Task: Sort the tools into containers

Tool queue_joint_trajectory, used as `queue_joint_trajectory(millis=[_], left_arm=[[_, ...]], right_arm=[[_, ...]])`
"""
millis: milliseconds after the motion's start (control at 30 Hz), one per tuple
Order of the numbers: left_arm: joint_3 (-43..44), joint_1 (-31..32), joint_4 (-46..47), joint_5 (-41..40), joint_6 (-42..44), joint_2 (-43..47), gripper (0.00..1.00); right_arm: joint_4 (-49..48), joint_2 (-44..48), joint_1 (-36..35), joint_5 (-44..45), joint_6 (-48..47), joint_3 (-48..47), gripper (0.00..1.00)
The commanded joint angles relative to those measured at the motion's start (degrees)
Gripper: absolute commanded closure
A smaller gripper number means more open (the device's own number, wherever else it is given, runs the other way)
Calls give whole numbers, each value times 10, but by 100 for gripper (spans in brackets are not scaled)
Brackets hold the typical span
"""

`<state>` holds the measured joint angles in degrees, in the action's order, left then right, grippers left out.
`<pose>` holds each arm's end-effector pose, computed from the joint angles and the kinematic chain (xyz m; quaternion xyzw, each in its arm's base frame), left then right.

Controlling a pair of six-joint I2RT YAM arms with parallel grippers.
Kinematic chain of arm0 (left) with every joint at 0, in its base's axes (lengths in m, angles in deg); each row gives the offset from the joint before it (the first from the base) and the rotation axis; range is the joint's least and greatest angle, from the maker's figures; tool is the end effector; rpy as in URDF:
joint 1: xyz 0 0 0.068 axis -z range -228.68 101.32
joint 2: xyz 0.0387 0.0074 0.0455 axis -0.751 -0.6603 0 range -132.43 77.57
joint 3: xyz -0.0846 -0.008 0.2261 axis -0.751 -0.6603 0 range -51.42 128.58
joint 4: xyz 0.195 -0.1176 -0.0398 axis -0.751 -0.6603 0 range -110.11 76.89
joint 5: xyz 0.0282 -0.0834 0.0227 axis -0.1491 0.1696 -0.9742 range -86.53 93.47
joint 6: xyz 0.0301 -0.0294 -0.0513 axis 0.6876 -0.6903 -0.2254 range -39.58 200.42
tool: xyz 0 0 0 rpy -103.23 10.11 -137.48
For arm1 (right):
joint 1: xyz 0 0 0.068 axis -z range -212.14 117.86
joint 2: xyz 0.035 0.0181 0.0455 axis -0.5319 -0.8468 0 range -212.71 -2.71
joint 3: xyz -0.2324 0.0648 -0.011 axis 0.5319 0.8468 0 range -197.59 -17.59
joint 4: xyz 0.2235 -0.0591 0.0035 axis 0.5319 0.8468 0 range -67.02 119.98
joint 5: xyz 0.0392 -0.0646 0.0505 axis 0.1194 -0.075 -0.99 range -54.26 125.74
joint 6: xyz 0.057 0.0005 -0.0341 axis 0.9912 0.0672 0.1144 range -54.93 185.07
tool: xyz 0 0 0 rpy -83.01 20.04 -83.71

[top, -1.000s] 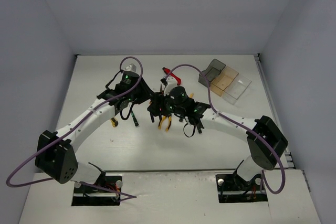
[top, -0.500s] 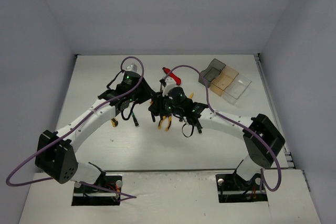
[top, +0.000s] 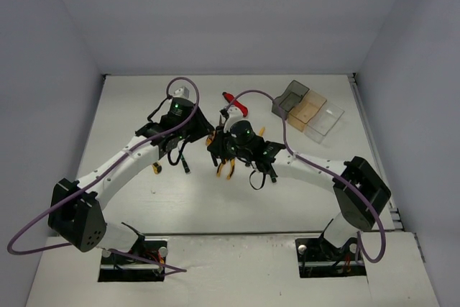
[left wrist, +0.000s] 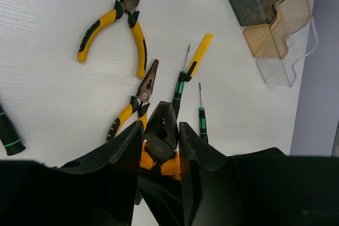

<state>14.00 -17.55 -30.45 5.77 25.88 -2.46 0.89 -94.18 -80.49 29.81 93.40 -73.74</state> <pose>0.2625 -0.1609 0.2789 -0.1679 0.8581 -0.3427 0.3437 0.2330 0.2704 0.2422 -0.1677 0.7653 0.4166 0.4612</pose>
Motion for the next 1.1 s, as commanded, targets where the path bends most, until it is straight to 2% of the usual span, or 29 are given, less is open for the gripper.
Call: queue_joint_trajectory(millis=[0,33,100,200,400,533,767,900,1067], left_arm=[[59,1,-35,-64,54,26,41],[71,0,-50,-89,64,28,34],[99,-1,-88,-127,89,34,28],[125,-7,-132,-200,133,50,26],[137,-27,-164,-259,222,97,26],[112,-42,-186,-263,266,128,26],[46,-61,-204,-237,330,180,25],[13,-77,-201,-242,335,194,25],[-5,-122,-200,-196,331,195,25]], right_arm=[[-35,50,16,41,-9,8,100],[-30,53,22,43,-6,10,100],[-21,61,41,49,-2,14,100],[-9,77,89,44,9,26,100],[69,112,220,65,0,15,100],[129,121,343,113,-8,-5,100],[160,69,476,143,-9,-52,100],[160,14,531,124,0,-82,100],[161,-48,545,122,3,-121,100]])
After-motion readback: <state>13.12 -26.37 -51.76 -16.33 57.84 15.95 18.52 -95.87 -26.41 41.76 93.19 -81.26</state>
